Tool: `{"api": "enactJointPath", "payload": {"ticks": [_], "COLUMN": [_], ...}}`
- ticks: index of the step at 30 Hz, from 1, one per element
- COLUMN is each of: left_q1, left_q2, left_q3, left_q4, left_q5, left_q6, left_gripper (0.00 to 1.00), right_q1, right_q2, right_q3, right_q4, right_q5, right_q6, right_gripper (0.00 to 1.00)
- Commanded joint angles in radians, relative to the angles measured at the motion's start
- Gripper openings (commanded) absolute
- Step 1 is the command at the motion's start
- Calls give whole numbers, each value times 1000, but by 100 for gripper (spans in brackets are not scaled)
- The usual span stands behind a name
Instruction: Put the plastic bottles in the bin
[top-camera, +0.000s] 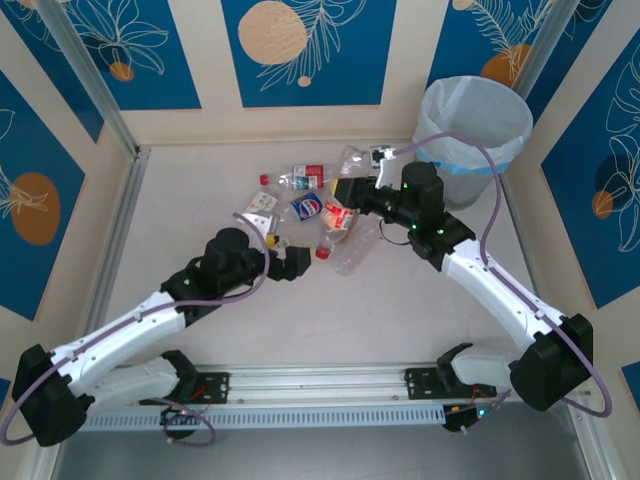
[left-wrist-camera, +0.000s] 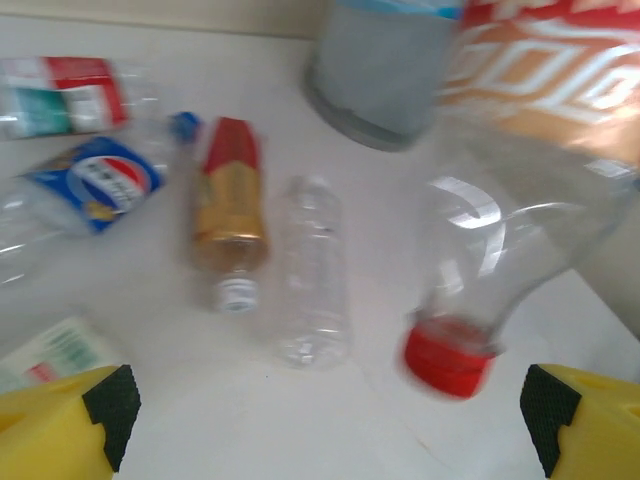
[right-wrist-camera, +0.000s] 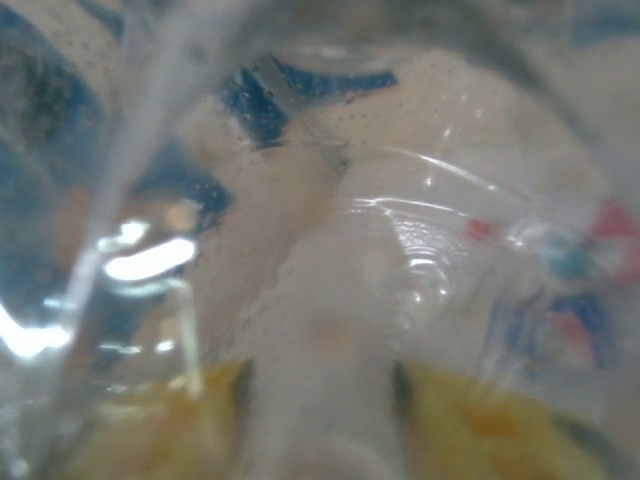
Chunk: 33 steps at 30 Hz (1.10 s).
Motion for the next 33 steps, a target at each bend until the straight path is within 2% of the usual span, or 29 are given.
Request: {"api": "enactJointPath", "payload": {"ticks": [1, 6, 13, 18, 24, 28, 33], "left_q1": [-1, -1, 0, 0, -2, -2, -2], "left_q2": [-64, -60, 39, 98, 103, 98, 94], "left_q3": [-80, -90, -72, -32, -48, -77, -77], "left_q4": [43, -1, 82, 90, 130, 176, 168], "left_q5": [-229, -233, -19, 47, 54, 67, 55], "left_q6": [-79, -100, -47, -28, -45, -43, -28], "left_gripper": [99, 99, 99, 99, 99, 99, 99], "right_q1": [-38, -117, -227, -300, -391, -469, -502], "right_q2": [-30, -15, 38, 114, 234, 320, 398], "right_q3": [65, 147, 305, 439, 542, 598, 649], "right_q4": [-86, -162, -189, -165, -29, 88, 247], "right_q5": [49, 77, 168, 215, 332, 396, 477], "right_q6": [-61, -131, -305, -395, -559, -554, -601], "right_gripper": [39, 39, 39, 39, 39, 39, 39]}}
